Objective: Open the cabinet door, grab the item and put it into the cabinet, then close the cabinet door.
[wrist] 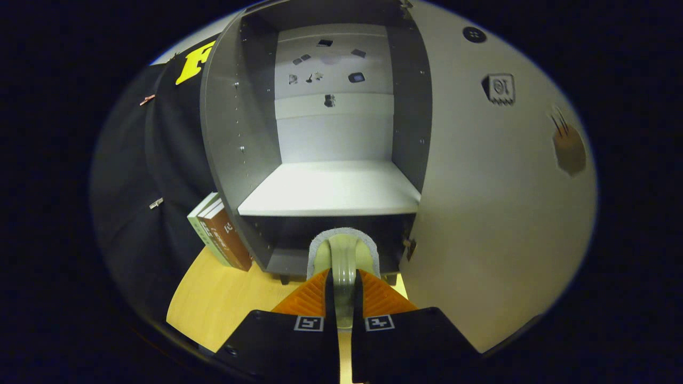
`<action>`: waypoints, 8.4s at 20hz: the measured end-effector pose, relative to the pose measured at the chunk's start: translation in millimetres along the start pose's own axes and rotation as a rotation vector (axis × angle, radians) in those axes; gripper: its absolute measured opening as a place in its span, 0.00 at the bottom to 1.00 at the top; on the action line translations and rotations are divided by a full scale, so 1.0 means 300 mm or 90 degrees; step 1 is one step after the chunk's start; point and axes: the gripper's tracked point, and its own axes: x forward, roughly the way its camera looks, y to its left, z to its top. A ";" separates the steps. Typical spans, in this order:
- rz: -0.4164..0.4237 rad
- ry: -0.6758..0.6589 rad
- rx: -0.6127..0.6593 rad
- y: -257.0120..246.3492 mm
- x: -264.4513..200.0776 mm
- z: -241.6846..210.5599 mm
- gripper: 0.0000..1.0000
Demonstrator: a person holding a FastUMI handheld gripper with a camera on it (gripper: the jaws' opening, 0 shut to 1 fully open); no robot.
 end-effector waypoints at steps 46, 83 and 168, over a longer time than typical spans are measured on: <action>-0.035 -0.142 0.065 0.059 0.526 0.585 0.99; -0.294 -0.479 -0.003 -0.558 -1.274 0.424 0.97; 0.018 -0.255 0.029 0.011 -0.630 0.195 0.96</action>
